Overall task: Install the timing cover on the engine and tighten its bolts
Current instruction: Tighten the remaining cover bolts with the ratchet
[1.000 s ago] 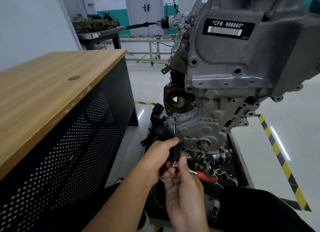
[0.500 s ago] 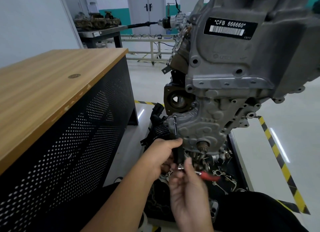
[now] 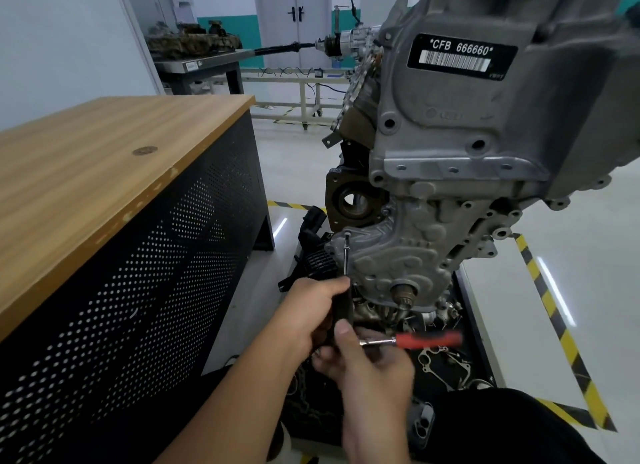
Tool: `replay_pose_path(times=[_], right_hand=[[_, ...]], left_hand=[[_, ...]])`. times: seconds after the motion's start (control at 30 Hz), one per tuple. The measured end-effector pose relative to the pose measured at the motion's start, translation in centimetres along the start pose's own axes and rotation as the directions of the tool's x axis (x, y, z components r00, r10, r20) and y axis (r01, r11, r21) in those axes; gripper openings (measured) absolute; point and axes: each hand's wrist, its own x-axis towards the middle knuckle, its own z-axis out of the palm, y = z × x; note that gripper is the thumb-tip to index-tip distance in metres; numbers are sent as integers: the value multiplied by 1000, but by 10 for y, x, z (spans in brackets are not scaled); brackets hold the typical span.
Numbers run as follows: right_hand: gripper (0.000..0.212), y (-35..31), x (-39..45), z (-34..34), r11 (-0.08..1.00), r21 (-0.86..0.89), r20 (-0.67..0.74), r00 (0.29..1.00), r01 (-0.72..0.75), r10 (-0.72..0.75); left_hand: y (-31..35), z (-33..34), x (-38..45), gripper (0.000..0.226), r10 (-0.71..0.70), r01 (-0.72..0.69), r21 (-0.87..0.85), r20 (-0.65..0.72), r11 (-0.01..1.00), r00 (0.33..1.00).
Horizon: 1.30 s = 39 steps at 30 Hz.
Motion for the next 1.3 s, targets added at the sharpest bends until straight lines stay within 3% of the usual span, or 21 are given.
replay_pose_path(times=[0.07,0.13,0.17,0.23,0.3,0.37,0.43,0.5,0.6,0.63,0.7,0.77,0.83,0.87,0.93,1.0,1.1,1.13,1.2,1.23,1.3], right_hand=[[25,9,11,-8,766,-570,44,942,298,-334],[27,16,14,-13,688,-644,73,922,335,-381],[21,14,11,-12,809,-527,37,957,263,-287],[13,4,9,-9,995,35,62,994,-93,91],[43,-3,4,-8,703,524,324,876,-480,357],[70,-1,-1,-2,514,660,403,836,-548,373],[51,5,-4,6,719,544,278,902,-432,332],[19,14,-2,8,980,148,32,991,-131,127],[17,26,8,2,910,-389,-38,985,141,-169],[17,22,7,2,939,-320,-39,988,127,-147],[28,11,5,1,965,207,49,987,-159,152],[65,4,5,-8,541,651,402,846,-533,350],[85,-1,3,-9,239,739,541,766,-630,346],[87,-1,2,-7,280,728,538,774,-626,333],[70,0,1,2,661,567,369,869,-492,330],[34,8,3,4,976,151,48,988,-154,148],[18,20,8,-5,918,-363,-18,984,161,-180],[16,18,7,-5,926,-343,3,986,156,-165],[18,6,8,-7,990,85,33,994,-111,108],[28,2,9,-10,862,386,164,944,-328,285],[49,-5,4,-12,341,705,482,773,-622,412]], left_hand=[[-2,5,-2,38,69,-68,57,-19,996,997],[-4,7,-2,36,108,-105,63,-39,992,993],[-5,5,-2,37,81,-80,45,-26,996,996],[-6,1,-3,42,-61,62,-8,73,998,995],[-7,0,-3,46,-145,161,-77,175,984,974],[-6,0,1,45,-115,133,-114,151,985,982],[-7,-2,8,44,5,-5,7,53,1000,999],[-12,-3,12,46,163,-155,166,-32,974,986],[-16,2,11,67,261,-244,181,-77,953,962],[-15,2,9,69,241,-231,132,-72,964,968],[-9,0,9,52,106,-107,29,2,994,994],[-7,-5,9,36,-36,47,-69,152,997,988],[-5,-5,8,30,-57,86,-131,214,988,975],[-5,-4,7,29,-47,74,-137,193,988,980],[-4,-5,7,30,1,9,-104,94,995,996],[-4,-7,7,32,71,-71,20,-3,997,997],[-8,-3,7,33,140,-129,118,-88,985,986],[-7,-2,6,31,133,-123,98,-95,988,987],[-2,0,1,29,57,-57,21,-29,998,998],[2,1,-3,29,-10,12,-40,47,999,999],[7,2,-6,32,-101,124,-133,168,983,981]])
